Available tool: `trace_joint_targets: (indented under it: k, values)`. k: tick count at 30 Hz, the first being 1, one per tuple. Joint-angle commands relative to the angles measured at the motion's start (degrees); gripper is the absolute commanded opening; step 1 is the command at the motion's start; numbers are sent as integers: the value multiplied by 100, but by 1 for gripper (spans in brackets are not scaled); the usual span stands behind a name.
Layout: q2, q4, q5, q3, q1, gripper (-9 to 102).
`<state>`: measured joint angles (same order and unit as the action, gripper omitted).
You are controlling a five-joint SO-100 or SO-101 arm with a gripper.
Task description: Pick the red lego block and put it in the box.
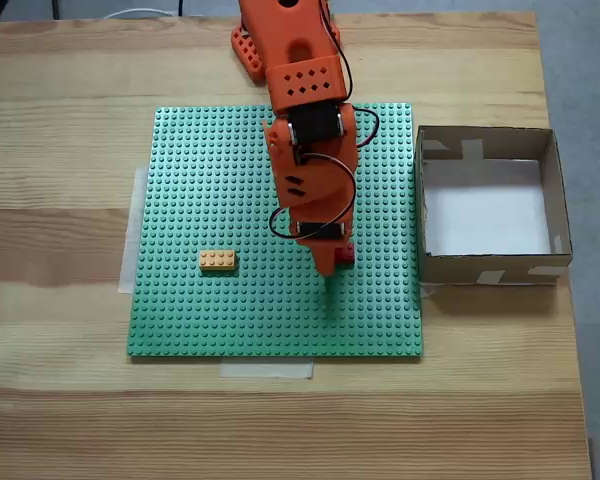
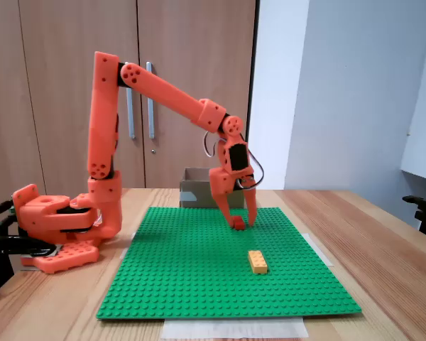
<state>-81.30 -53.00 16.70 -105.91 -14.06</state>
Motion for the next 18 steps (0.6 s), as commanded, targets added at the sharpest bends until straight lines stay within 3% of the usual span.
trace_joint_targets:
  k: [1,18]
  values:
    - [9,62,18,229,-70,12]
    - [105,193,-308,299,-185,5]
